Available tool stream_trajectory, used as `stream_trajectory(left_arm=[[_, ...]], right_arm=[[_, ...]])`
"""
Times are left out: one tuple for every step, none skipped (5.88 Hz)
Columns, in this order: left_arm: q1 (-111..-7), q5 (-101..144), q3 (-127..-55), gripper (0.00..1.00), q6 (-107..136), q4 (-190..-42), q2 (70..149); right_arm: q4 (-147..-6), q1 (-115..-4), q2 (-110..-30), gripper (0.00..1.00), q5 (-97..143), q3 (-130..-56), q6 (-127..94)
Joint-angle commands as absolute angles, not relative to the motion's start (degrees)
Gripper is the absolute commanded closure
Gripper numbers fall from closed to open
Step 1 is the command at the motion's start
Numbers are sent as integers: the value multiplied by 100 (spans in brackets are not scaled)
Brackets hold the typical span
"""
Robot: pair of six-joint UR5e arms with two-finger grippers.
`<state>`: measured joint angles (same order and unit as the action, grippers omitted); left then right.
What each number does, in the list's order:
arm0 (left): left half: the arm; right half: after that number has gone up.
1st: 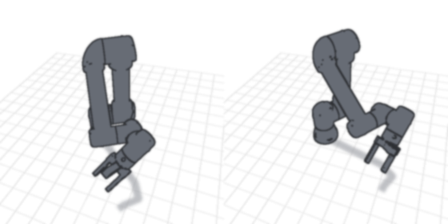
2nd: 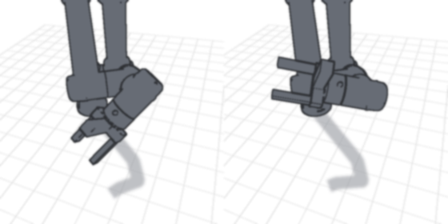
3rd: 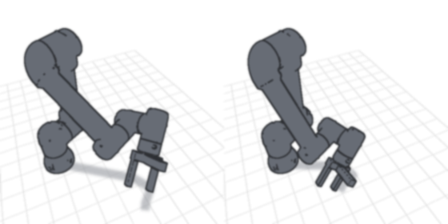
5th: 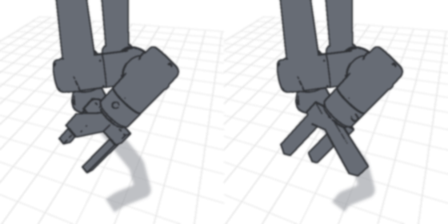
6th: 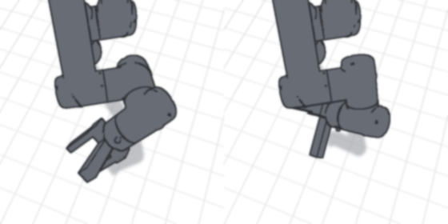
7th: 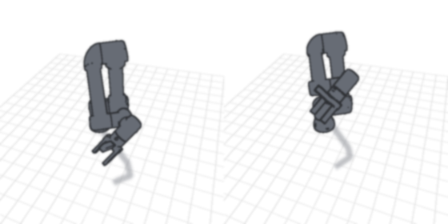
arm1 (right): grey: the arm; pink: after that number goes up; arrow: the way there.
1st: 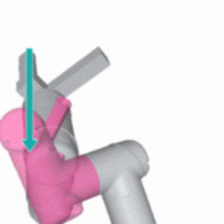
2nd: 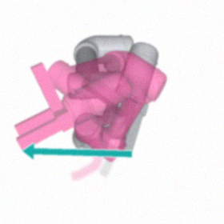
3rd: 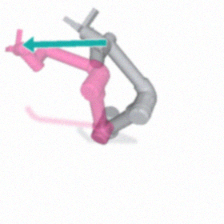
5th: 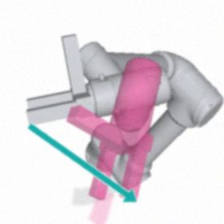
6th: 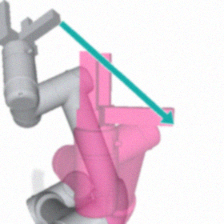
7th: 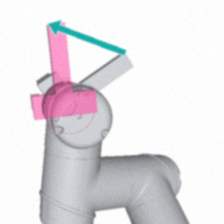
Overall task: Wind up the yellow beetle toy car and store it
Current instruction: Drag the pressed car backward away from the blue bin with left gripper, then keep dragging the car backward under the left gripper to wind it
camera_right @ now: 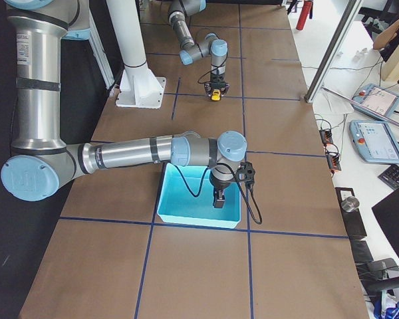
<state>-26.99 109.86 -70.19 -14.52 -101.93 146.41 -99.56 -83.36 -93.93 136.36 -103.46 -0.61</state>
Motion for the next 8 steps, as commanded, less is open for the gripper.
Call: stream_trajectory(left_arm=[[-2698, 10986, -7040, 98, -1450, -10195, 14590], [-2698, 10986, -7144, 98, -1450, -10195, 14494], [-2698, 10986, -7215, 98, -1450, -10195, 14458], [-2698, 10986, -7303, 98, -1459, -10195, 14371], [-2698, 10986, -7356, 98, -1459, -10195, 14309], [-2698, 10986, -7409, 98, -1459, -10204, 14265], [-2698, 10986, -7435, 98, -1459, -10204, 14247], [-2698, 10986, -7505, 98, -1459, -10204, 14177]], right_arm=[[-9949, -8332, -9352, 0, 13623, -10336, -87], [-9949, -8332, -9352, 0, 13632, -10345, -97], [-9941, -8332, -9343, 0, 13649, -10371, -79], [-9949, -8332, -9195, 0, 13667, -10371, -53], [-9958, -8332, -9159, 0, 13650, -10336, -105], [-9984, -8332, -9167, 0, 13623, -10197, -105], [-10010, -8341, -9228, 0, 13614, -9847, -105], [-10011, -8428, -9237, 0, 13597, -9722, -105]])
